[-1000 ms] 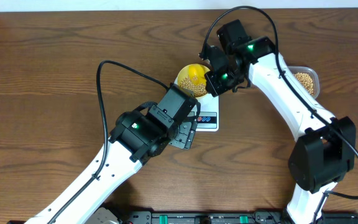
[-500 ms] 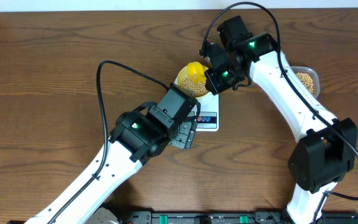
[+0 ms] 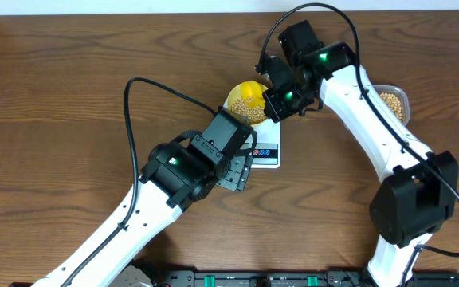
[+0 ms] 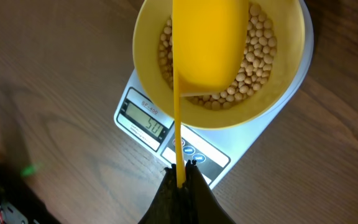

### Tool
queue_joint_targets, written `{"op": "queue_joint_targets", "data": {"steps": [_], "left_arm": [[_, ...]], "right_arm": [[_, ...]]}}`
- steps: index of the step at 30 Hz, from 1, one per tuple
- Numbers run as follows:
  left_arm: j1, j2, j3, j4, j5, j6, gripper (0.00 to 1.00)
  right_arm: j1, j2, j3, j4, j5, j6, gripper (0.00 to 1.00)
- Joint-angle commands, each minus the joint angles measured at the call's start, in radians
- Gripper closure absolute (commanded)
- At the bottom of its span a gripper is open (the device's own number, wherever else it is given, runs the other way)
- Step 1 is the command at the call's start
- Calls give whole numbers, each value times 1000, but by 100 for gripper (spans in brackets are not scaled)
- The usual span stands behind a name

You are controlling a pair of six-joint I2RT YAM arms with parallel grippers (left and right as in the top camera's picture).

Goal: Scoop item into bowl and weigh 50g on scale
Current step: 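Lift the scoop out of the bowl with the right gripper, then carry the scoop right to the soybean tub with the right gripper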

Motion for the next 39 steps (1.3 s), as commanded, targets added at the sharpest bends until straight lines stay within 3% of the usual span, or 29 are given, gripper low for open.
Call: {"op": "queue_joint_targets", "data": {"steps": [1,24,39], "left_arm": [[2,4,19,-2,1,8,22],[2,4,19,-2,1,8,22],[2,4,19,-2,1,8,22]], "right_arm": [[-1,7,50,-10,-8,-27,99],[-42,2,64,-50,-63,-35,99],[-156,-174,95,-112,-53,-34,99]]}}
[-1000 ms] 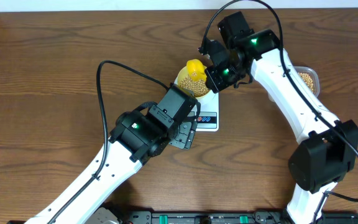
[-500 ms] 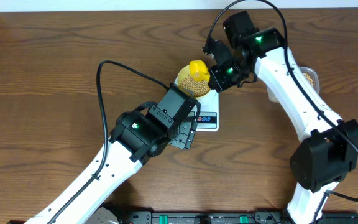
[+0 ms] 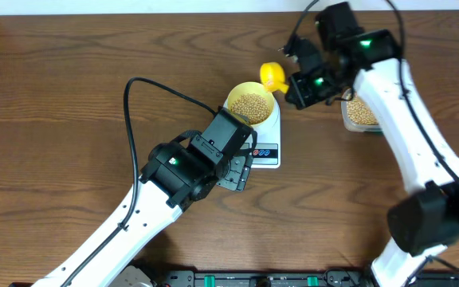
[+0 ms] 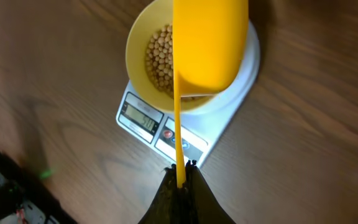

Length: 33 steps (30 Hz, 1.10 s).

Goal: Scoop item into bowl and weigh 50g on scale
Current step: 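Carry the scoop right to the soybean tub with the right gripper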

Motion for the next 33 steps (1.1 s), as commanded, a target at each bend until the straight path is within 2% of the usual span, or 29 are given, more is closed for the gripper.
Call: {"op": "queue_joint_targets", "data": {"steps": [1,10,16,33], "left_arm": [[2,4,19,-2,1,8,22],[2,4,19,-2,1,8,22],[2,4,19,-2,1,8,22],[2,4,19,-2,1,8,22]], "right_arm": [[-41,-89,33,-28,5,-10,99],[-154,-206,33,-195,254,-9,99],[-210,-217,30,-261,262,2,99],[-390,-217,-61,-257,262,2,99]]}}
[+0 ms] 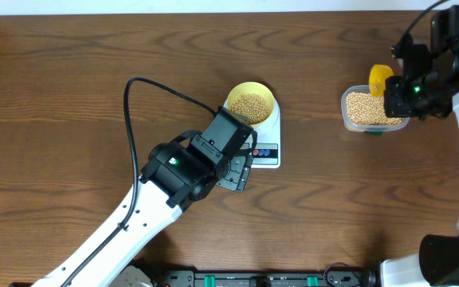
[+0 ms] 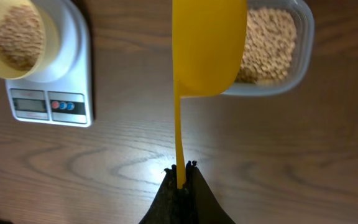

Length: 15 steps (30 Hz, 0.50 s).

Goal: Scoop item into bowl and weigh 50g on scale
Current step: 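Carry the scoop right to the soybean tub with the right gripper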

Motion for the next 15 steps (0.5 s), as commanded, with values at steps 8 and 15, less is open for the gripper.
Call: {"op": "queue_joint_targets", "data": {"steps": [8,15], "left_arm": [[2,4,19,-2,1,8,22],[2,4,19,-2,1,8,22]], "right_arm": [[-76,-9,-126,54,9,1,99],[-76,-9,-178,87,56,9,99]]}}
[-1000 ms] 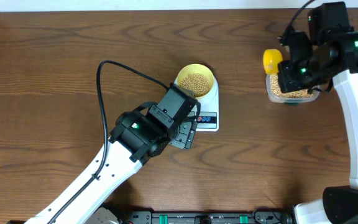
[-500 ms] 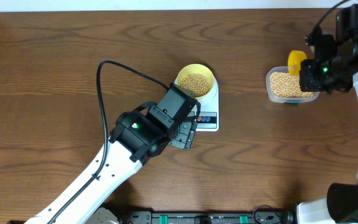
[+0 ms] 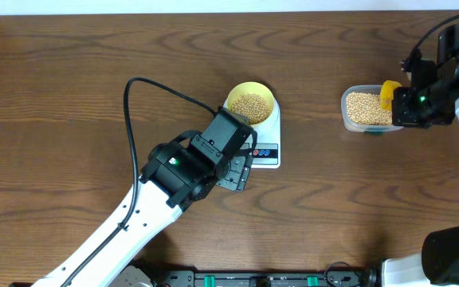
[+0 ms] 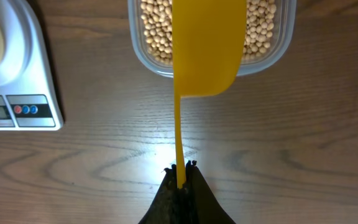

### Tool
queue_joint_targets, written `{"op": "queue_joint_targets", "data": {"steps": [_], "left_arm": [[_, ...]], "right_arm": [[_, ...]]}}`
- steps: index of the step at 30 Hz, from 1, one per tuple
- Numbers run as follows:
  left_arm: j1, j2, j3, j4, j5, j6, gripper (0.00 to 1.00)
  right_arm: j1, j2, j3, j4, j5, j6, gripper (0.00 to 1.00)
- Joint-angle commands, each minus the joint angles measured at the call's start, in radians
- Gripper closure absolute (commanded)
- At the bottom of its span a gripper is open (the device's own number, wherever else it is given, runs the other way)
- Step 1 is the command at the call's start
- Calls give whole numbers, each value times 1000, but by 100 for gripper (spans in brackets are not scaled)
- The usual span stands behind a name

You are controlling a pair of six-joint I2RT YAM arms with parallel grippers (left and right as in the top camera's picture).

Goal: Scoop item into bowl and weigh 50g on scale
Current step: 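Carry the scoop right to the soybean tub with the right gripper, then lower the scoop into the tub and release it, right gripper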

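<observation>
A yellow bowl (image 3: 251,103) filled with beige beans sits on the white scale (image 3: 265,151) at mid table. My right gripper (image 4: 180,169) is shut on the handle of a yellow scoop (image 4: 207,43), whose head hangs over the clear tub of beans (image 4: 263,37) at the right (image 3: 365,109). The scale's edge shows at the left of the right wrist view (image 4: 17,93); its display cannot be read. My left gripper (image 3: 237,171) rests beside the scale's front left corner; its fingers are hidden under the arm.
The black left arm (image 3: 178,171) with its cable lies across the table's lower left. The table's far edge runs along the top, with a white wall behind. Dark rails line the near edge.
My right gripper has moved with the scoop so that its head now sits squarely over the bean tub, lower and closer to it. The left arm has not moved.
The scoop was first tipped over the bowl on the scale, the display reading about 50. Then it was lifted off to the bowl's right. Then it was by the bean tub at the right, and now it hangs over the tub. The left arm stayed still.
</observation>
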Motion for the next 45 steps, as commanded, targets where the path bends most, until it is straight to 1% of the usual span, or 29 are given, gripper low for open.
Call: {"op": "queue_joint_targets", "data": {"steps": [1,8,13,20,29,34,38,45], "left_arm": [[2,4,19,-2,1,8,22],[2,4,19,-2,1,8,22],[2,4,19,-2,1,8,22],[2,4,19,-2,1,8,22],[2,4,19,-2,1,8,22],[2,4,19,-2,1,8,22],[2,4,19,-2,1,8,22],[2,4,19,-2,1,8,22]], "right_arm": [[-3,-9,-38,12,39,10,99],[4,-9,-121,96,60,46,99],[54,-9,-138,154,155,71,99],[126,-5,-163,199,240,92,99],[151,7,-193,211,347,113,99],[161,7,-194,215,348,114,99],[162,8,-204,229,303,114,99],[162,8,-312,318,287,127,99]]}}
